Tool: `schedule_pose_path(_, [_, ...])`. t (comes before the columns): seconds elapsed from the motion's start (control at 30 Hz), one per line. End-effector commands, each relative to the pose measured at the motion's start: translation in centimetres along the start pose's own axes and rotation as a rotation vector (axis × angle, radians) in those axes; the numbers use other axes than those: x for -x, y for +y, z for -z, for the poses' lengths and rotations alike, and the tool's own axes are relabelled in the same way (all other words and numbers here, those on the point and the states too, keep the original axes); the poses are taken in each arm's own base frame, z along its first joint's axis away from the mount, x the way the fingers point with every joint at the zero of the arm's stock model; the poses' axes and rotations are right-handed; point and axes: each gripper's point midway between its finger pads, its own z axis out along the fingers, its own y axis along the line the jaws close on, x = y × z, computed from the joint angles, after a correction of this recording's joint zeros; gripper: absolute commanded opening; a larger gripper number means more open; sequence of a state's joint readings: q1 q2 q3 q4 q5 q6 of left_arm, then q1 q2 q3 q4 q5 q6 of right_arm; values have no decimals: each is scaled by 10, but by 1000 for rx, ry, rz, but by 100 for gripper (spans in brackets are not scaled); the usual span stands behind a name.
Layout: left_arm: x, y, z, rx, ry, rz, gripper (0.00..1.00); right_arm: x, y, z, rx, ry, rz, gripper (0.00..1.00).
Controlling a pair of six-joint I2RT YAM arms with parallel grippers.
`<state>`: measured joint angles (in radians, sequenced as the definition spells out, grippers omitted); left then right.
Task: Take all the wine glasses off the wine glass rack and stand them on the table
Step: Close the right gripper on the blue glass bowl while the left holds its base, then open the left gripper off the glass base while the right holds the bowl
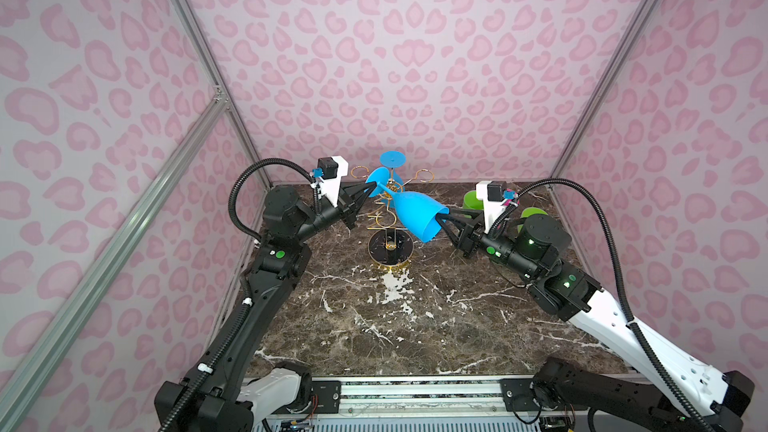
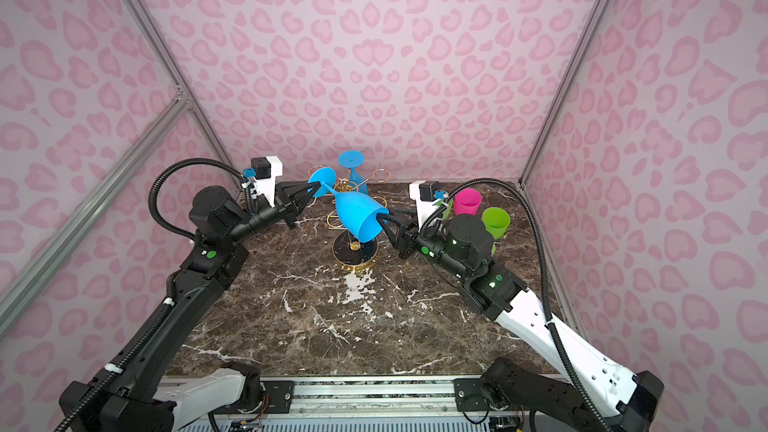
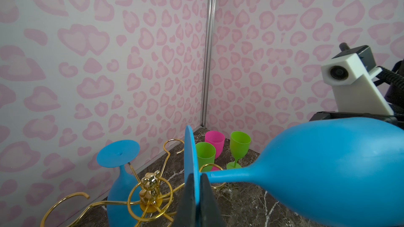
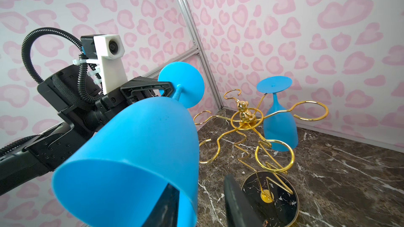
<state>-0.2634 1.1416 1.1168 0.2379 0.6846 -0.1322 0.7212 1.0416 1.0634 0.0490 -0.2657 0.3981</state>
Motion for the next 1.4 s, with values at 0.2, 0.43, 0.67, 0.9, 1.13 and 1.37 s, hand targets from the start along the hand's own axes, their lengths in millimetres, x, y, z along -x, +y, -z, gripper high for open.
schedule_pose_path(0.2, [9, -2, 3, 3, -34, -12, 3, 10, 12, -13, 53, -31, 0, 8])
schedule_pose_path(0.43, [5, 2, 4, 25, -27, -17, 7, 14, 15, -12, 51, -45, -21, 0])
schedule_pose_path(0.67, [8, 7, 9, 78, -33, -39, 40, 27, 8, 5, -26, -85, -10, 0])
schedule_pose_path(0.9, [12, 23, 21, 214, -58, -48, 59, 44, -7, 38, -151, -112, 37, 0])
schedule_pose_path(1.13, [19, 57, 52, 477, -134, -47, 72, 52, -32, 101, -356, -88, 92, 0])
schedule_pose_path(1.37, [13, 102, 105, 747, -253, 65, 88, 39, -53, 159, -552, 6, 78, 0])
